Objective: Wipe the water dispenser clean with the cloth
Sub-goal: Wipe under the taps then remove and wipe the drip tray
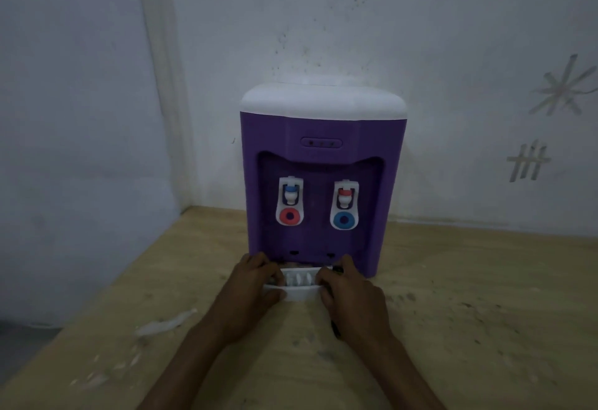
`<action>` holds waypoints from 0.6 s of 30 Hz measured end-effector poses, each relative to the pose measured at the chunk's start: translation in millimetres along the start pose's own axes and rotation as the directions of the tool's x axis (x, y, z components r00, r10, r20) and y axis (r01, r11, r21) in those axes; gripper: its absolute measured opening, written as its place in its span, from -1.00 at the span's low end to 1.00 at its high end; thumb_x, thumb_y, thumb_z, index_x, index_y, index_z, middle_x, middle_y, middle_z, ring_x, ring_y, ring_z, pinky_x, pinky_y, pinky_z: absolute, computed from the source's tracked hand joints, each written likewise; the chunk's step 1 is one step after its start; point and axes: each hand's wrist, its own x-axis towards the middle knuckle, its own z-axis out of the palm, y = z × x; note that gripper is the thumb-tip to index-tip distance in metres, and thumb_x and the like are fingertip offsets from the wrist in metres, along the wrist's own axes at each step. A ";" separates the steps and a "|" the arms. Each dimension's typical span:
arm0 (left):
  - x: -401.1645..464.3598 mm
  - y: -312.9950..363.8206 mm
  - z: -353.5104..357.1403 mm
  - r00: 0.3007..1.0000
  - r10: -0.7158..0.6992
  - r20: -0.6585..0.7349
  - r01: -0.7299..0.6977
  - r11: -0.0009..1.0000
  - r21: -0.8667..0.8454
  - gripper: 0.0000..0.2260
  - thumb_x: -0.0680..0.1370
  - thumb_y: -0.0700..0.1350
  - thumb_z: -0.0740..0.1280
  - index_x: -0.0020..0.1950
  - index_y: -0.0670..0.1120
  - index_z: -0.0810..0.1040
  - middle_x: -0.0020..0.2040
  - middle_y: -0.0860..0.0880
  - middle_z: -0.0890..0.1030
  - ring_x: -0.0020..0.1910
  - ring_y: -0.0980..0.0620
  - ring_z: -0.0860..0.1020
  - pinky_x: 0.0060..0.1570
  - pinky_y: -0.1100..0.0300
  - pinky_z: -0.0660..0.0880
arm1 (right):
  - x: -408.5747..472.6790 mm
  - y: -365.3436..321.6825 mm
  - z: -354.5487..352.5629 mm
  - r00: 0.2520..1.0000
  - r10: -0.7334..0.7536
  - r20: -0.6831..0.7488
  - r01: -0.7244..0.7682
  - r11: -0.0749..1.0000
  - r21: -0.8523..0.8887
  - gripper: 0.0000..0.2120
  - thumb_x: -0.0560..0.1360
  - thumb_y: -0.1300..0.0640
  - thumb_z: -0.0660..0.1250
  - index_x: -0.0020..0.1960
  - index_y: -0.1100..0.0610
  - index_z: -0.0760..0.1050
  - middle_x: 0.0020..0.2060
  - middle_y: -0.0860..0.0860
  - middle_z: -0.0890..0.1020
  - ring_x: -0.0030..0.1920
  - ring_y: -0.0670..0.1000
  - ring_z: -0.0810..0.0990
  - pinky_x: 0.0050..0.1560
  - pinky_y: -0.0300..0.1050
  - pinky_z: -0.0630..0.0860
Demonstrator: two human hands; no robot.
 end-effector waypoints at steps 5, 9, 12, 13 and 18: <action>-36.8 -9.2 -31.2 0.999 -0.047 -0.005 0.047 0.998 0.049 -0.86 0.50 0.01 0.48 -0.01 0.14 0.55 0.02 0.19 0.45 0.03 0.12 0.38 0.01 0.10 0.43 | -9.9 -40.5 -5.8 0.994 -0.100 0.047 0.102 0.994 -0.045 -0.95 0.54 -0.07 0.41 -0.01 -0.16 0.56 0.21 -0.02 0.55 -0.33 0.00 0.64 -0.40 -0.13 0.32; -62.6 -13.7 -55.8 0.996 -0.073 -0.042 0.077 0.991 0.107 -0.85 0.53 -0.01 0.49 0.02 0.13 0.56 0.06 0.19 0.46 0.03 0.14 0.37 -0.02 0.15 0.44 | -18.7 -69.0 2.0 0.987 -0.160 0.011 0.160 0.987 -0.019 -0.85 0.47 -0.03 0.51 -0.10 -0.15 0.54 0.13 -0.01 0.59 -0.44 0.00 0.58 -0.45 -0.15 0.25; -80.6 -20.5 -68.4 0.994 -0.092 -0.058 0.099 0.987 0.129 -0.83 0.52 -0.01 0.50 0.00 0.16 0.54 0.05 0.19 0.46 0.02 0.13 0.37 -0.04 0.15 0.42 | -25.1 -86.7 6.1 0.978 -0.209 -0.012 0.209 0.978 -0.017 -0.78 0.39 0.02 0.60 -0.13 -0.13 0.56 0.06 -0.01 0.61 -0.46 0.00 0.56 -0.48 -0.17 0.19; -86.0 -22.8 -70.5 0.993 -0.102 -0.063 0.109 0.986 0.129 -0.82 0.52 -0.01 0.50 0.00 0.17 0.53 0.04 0.19 0.46 0.02 0.12 0.37 -0.04 0.15 0.42 | -26.0 -91.1 6.8 0.974 -0.224 -0.022 0.224 0.974 -0.017 -0.76 0.36 0.03 0.62 -0.13 -0.12 0.57 0.05 -0.01 0.62 -0.45 -0.01 0.56 -0.49 -0.17 0.17; -98.3 -26.4 -68.2 0.987 -0.126 -0.096 0.137 0.984 0.117 -0.72 0.51 -0.02 0.51 0.00 0.26 0.44 0.03 0.23 0.43 0.02 0.12 0.37 -0.05 0.15 0.41 | -28.3 -95.7 9.0 0.973 -0.230 0.010 0.228 0.969 0.097 -0.81 0.45 0.03 0.54 -0.06 -0.12 0.54 0.15 -0.03 0.57 -0.39 -0.04 0.56 -0.48 -0.19 0.20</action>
